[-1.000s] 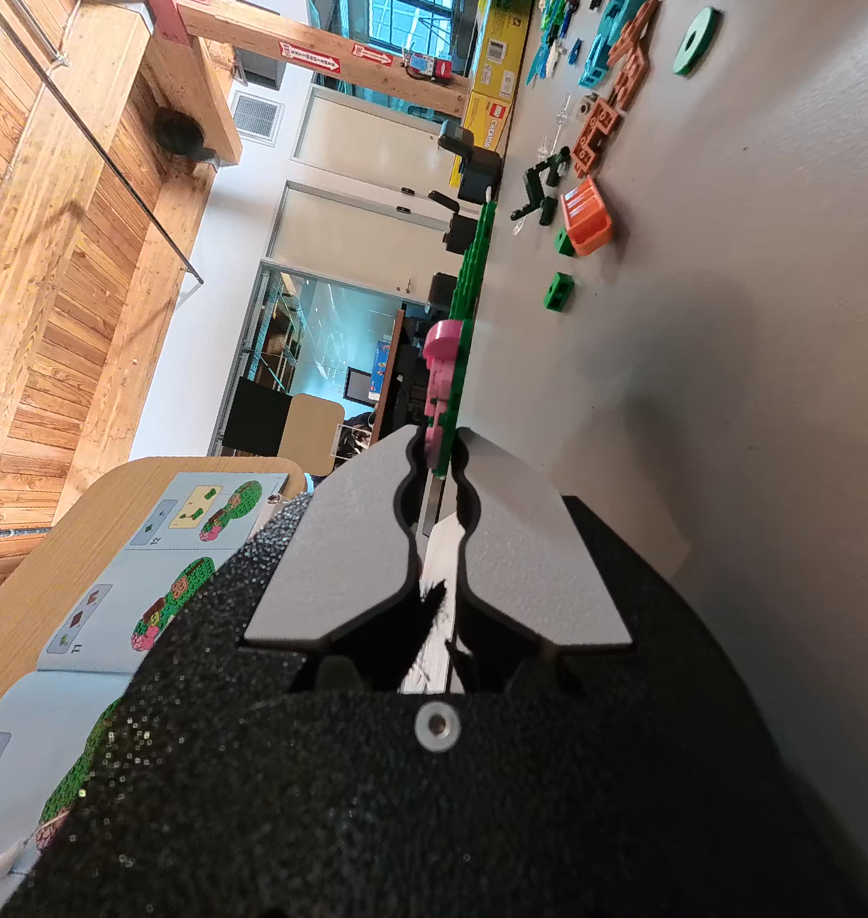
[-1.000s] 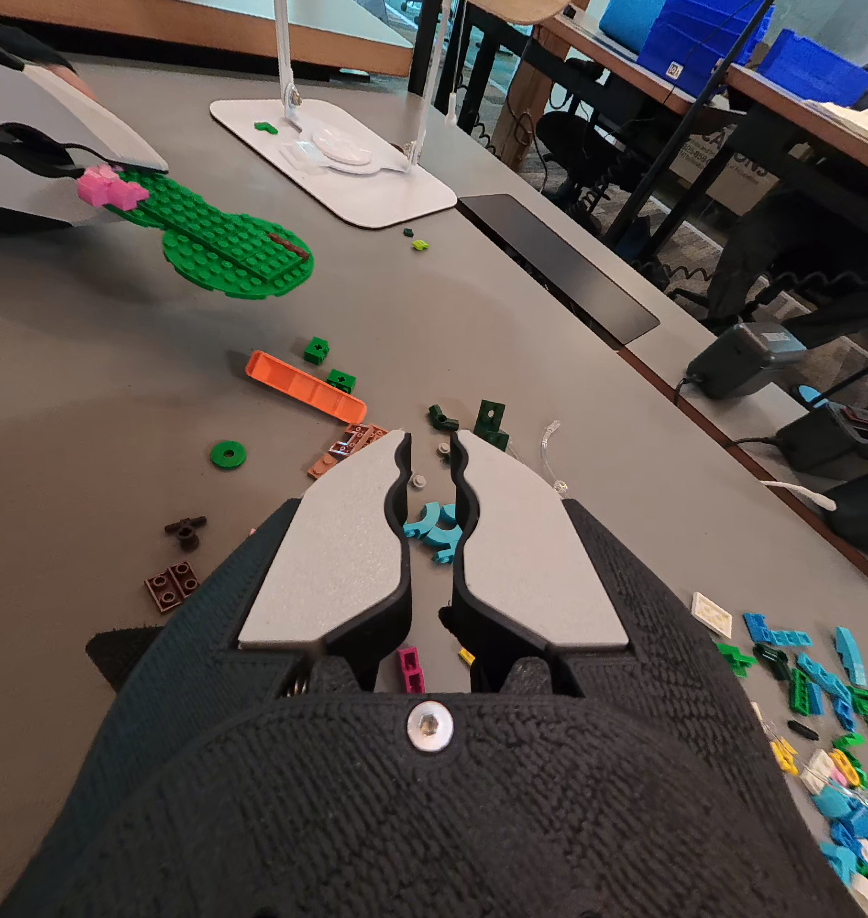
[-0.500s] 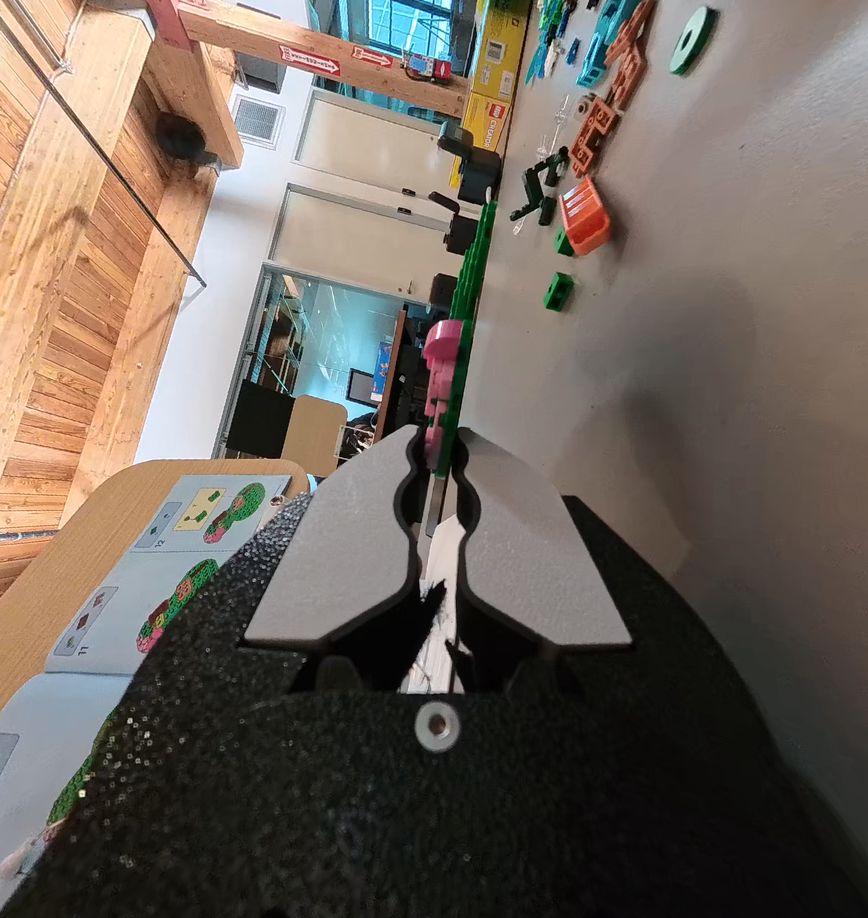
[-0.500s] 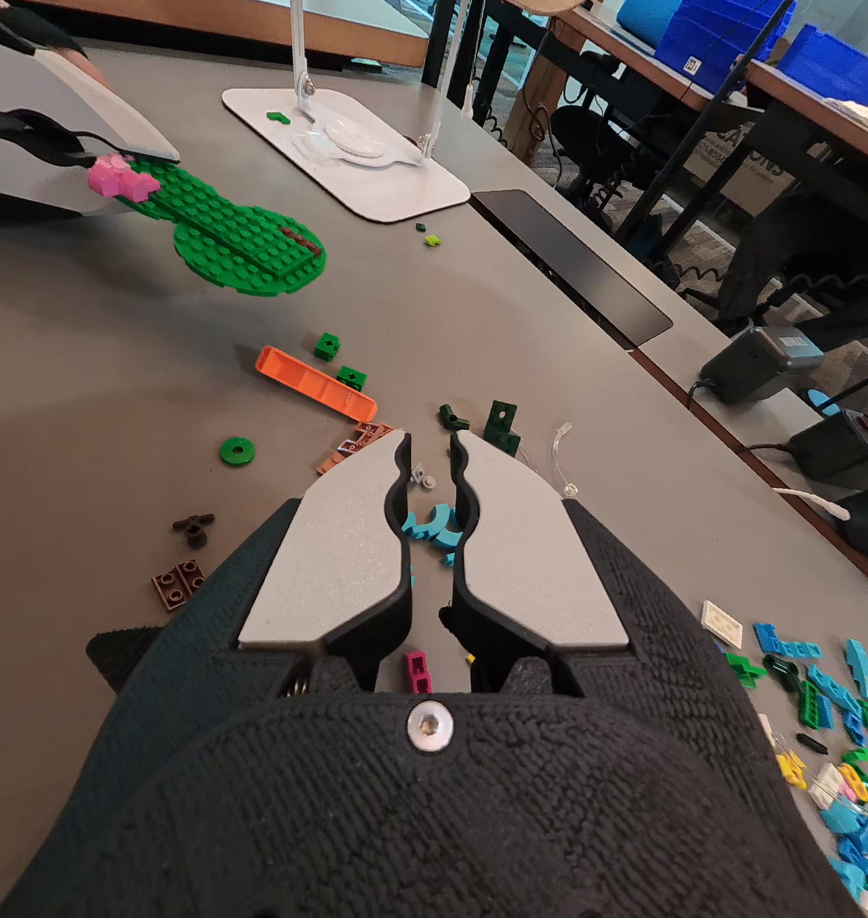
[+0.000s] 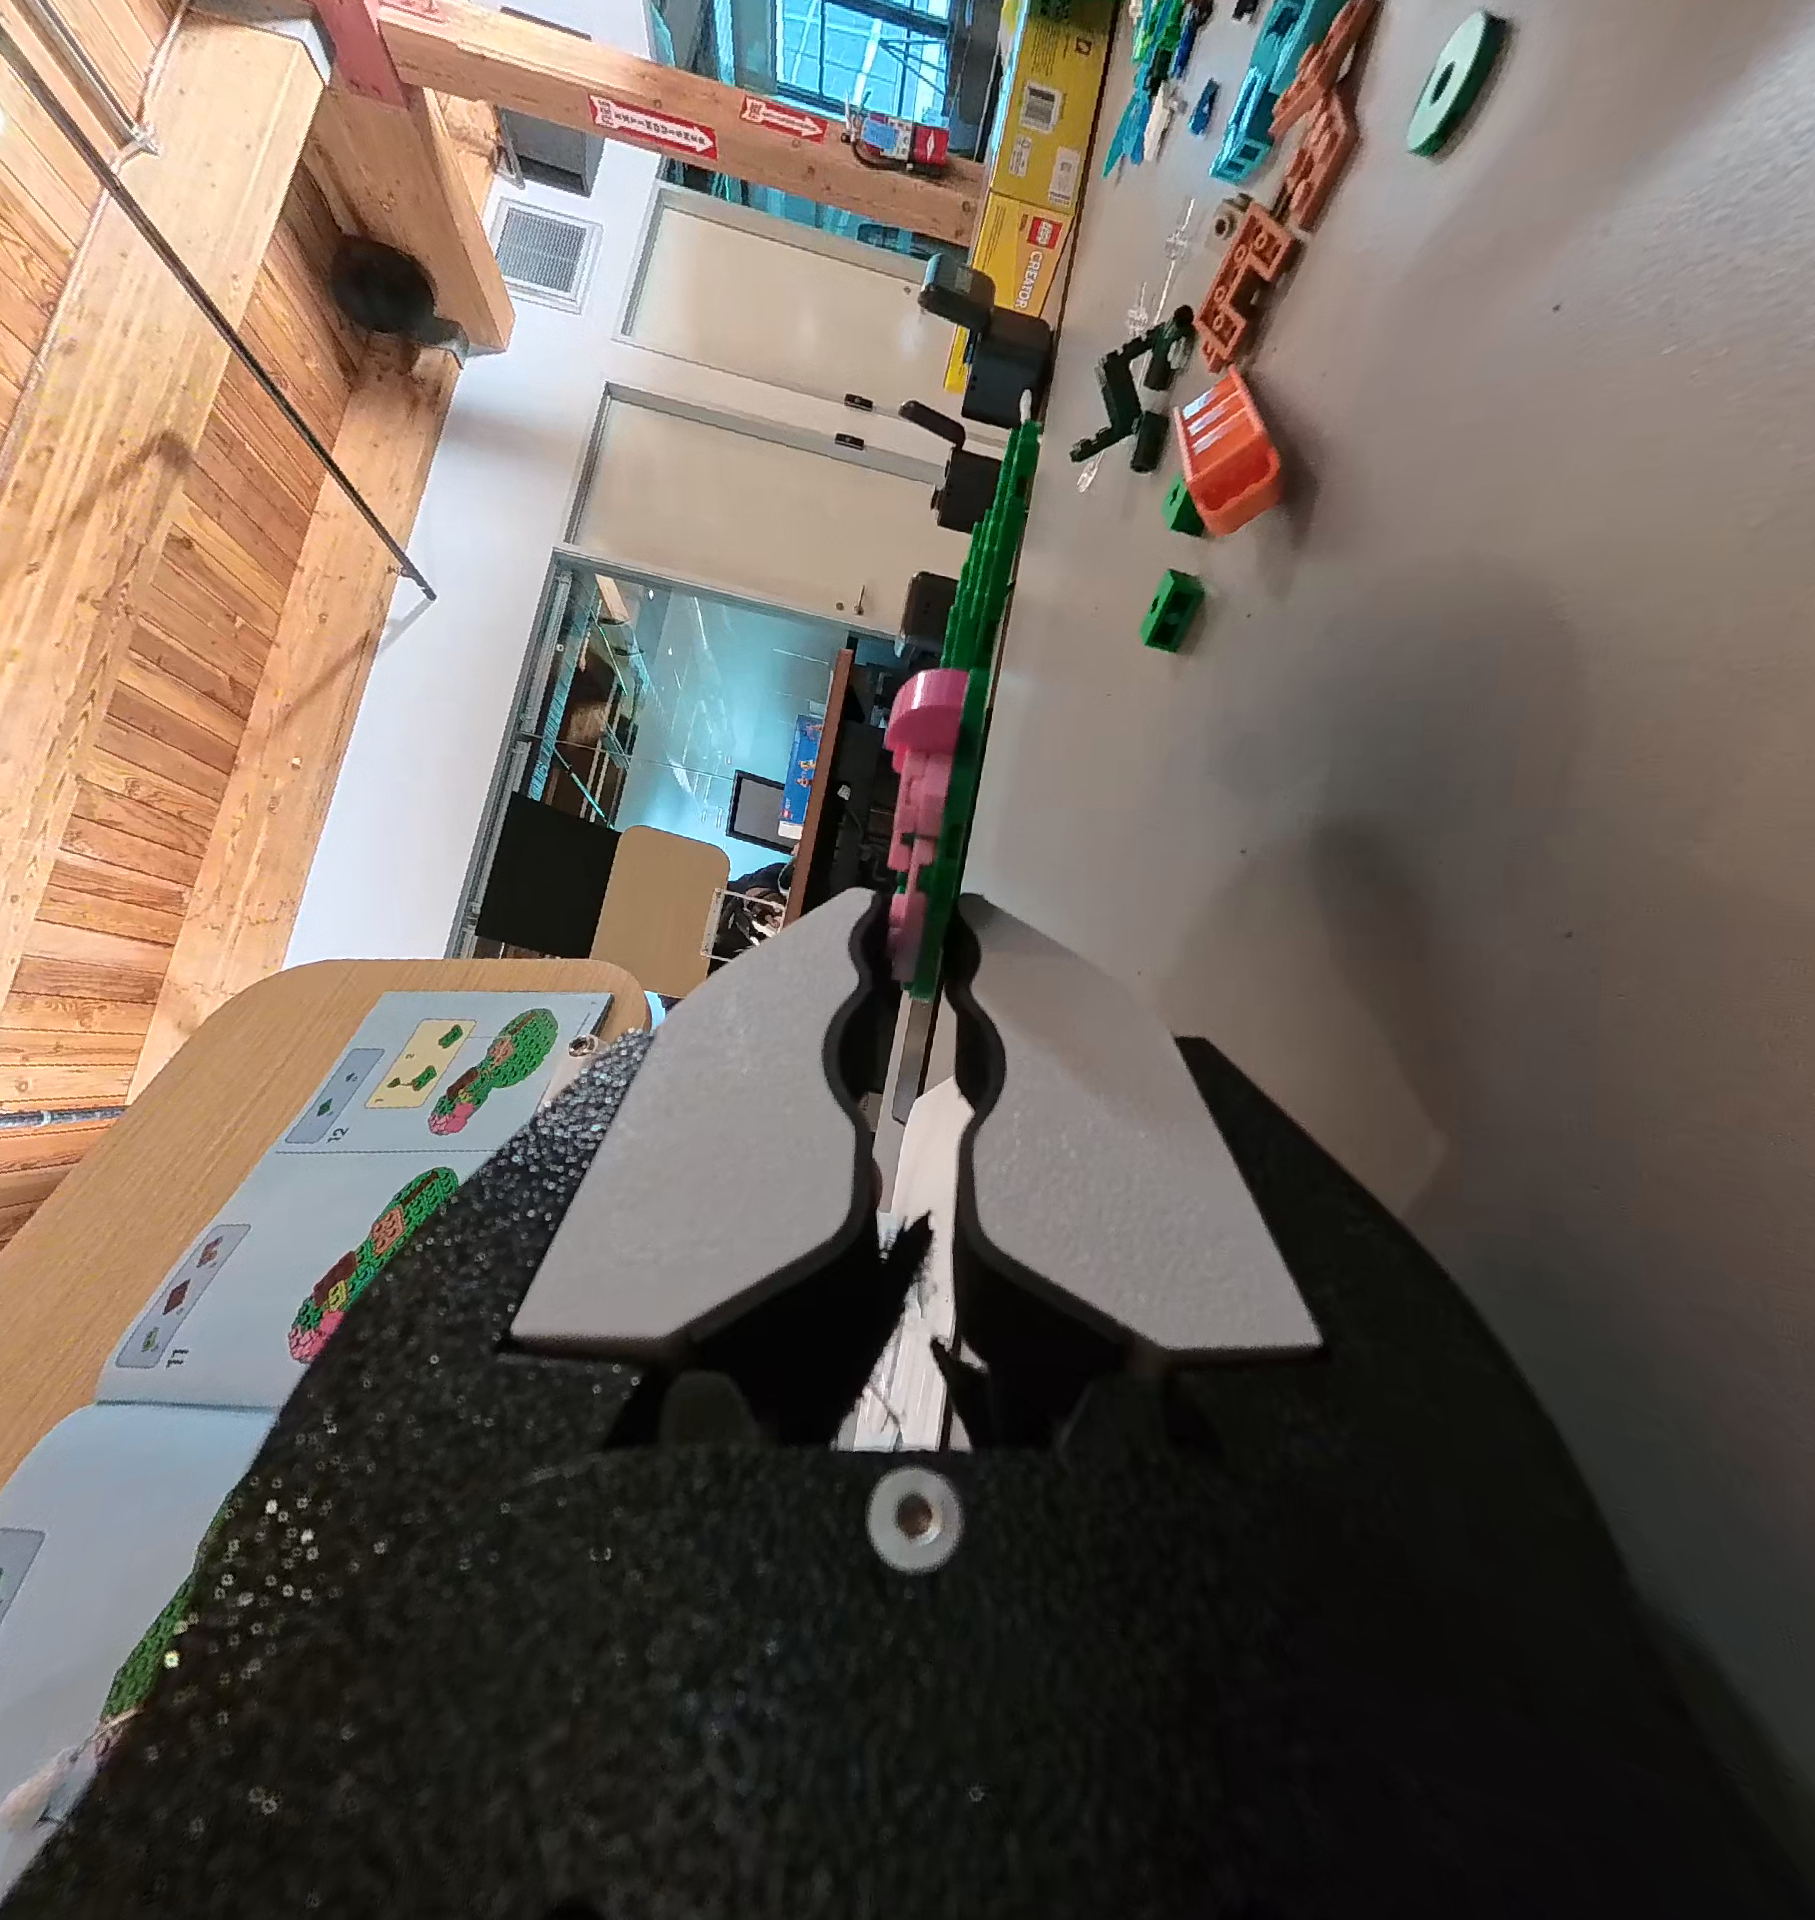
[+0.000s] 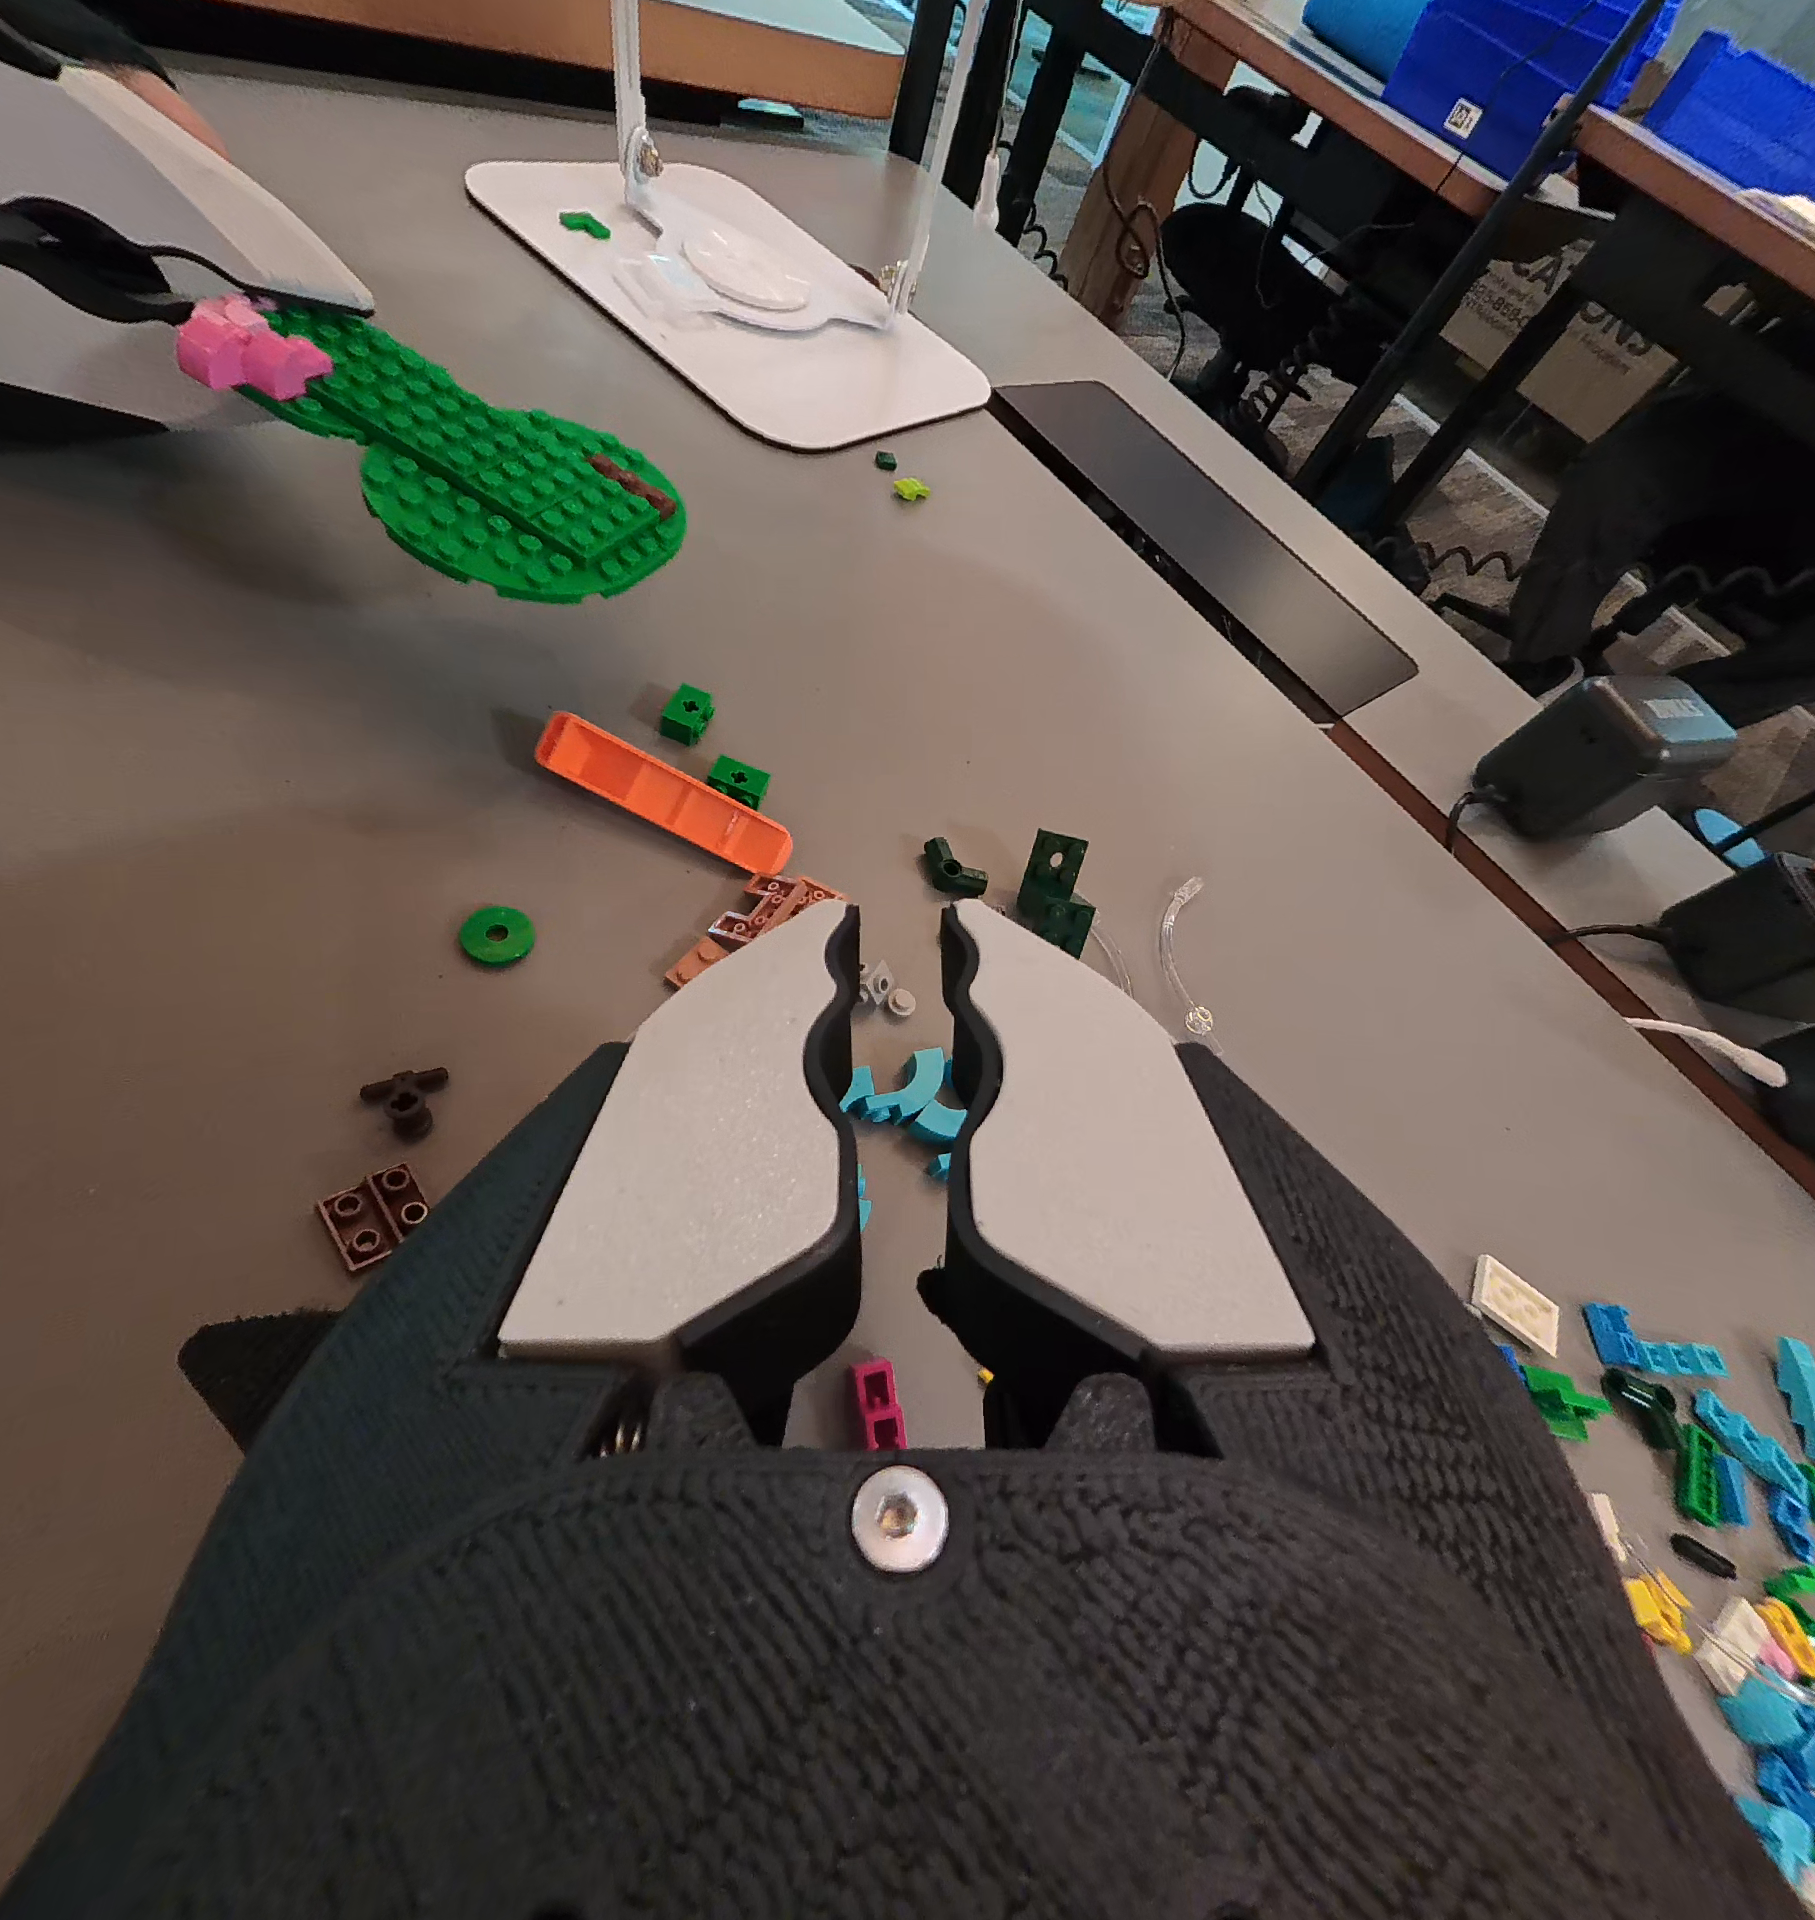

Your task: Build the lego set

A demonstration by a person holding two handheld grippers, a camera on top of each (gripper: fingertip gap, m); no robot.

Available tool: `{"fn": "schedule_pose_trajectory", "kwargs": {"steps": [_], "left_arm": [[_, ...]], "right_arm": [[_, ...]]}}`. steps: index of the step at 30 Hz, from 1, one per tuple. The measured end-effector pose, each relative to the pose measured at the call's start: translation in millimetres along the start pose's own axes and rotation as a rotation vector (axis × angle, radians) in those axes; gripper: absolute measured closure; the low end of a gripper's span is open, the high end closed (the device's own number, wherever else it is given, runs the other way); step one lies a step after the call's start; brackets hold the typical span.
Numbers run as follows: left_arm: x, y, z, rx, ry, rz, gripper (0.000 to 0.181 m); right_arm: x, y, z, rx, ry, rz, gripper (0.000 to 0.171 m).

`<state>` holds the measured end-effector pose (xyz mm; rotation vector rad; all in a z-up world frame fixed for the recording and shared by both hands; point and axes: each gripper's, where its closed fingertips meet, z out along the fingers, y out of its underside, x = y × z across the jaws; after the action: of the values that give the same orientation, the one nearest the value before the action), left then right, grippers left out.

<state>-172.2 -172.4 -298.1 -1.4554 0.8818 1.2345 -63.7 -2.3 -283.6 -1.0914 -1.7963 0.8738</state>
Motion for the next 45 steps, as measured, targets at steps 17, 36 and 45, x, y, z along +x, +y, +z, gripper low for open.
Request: {"fn": "schedule_pose_trajectory", "kwargs": {"steps": [17,36,45], "left_arm": [[2,0,0,0.000,0.007,0.006,0.172],[1,2,1,-0.007,0.003,0.007,0.172],[-5,4,2,-0.033,-0.035,0.025,0.172]], "right_arm": [[14,2,-10,-0.012,0.051,0.031,0.158],[67,66,-169,-0.208,0.265,0.268,0.152],[67,69,-181,-0.160,0.289,0.288,0.153]]}}
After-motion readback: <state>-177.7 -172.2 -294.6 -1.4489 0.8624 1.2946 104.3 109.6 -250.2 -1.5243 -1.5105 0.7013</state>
